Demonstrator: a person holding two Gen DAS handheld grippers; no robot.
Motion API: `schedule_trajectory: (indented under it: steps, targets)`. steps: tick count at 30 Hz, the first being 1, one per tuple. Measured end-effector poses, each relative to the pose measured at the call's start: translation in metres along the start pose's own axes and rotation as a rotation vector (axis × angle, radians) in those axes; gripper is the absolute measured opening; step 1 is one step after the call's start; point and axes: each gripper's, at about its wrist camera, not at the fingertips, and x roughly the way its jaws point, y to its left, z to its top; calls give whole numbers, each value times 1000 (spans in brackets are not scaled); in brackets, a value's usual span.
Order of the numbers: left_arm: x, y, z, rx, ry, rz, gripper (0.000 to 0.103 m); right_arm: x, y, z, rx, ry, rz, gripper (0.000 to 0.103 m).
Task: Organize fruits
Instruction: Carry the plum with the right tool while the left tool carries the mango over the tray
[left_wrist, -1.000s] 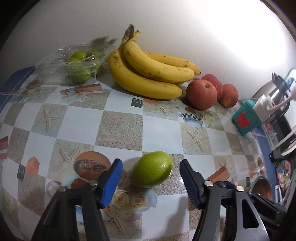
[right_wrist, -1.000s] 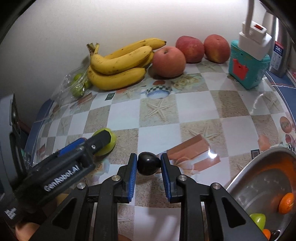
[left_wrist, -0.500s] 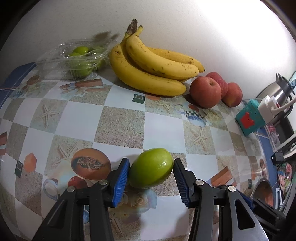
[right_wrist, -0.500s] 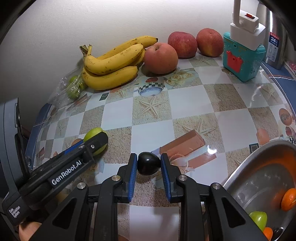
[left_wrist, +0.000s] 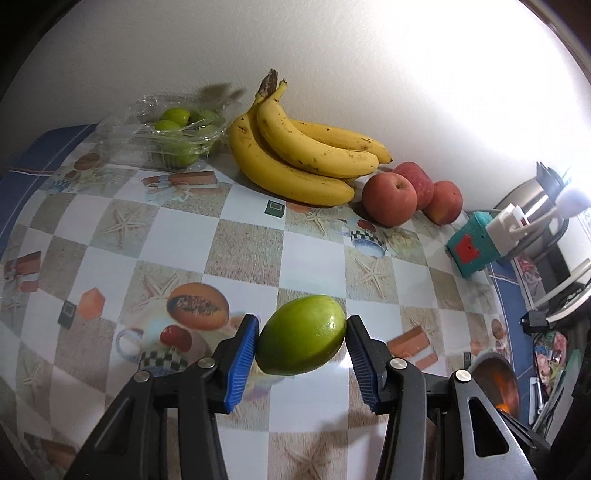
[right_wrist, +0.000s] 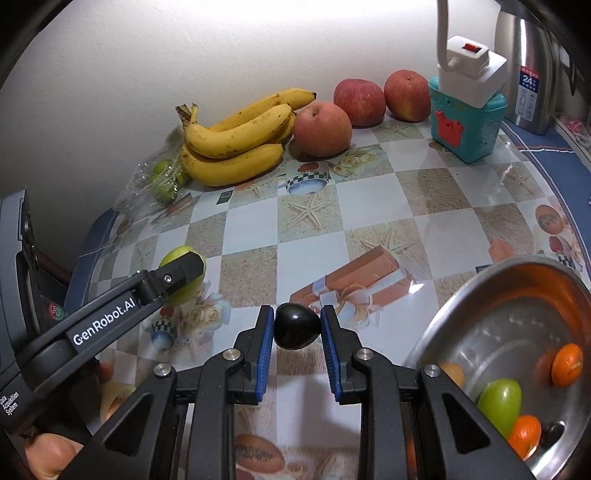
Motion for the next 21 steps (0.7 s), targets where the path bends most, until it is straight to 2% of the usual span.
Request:
schedule_trajectory:
  steps: [14, 21]
  targets:
    - [-36, -12, -33, 2, 23, 3, 52, -35, 1, -31, -3, -14, -4, 27]
    - [-55, -19, -45, 11, 8, 1, 52, -54, -7, -47, 8, -25, -14, 27]
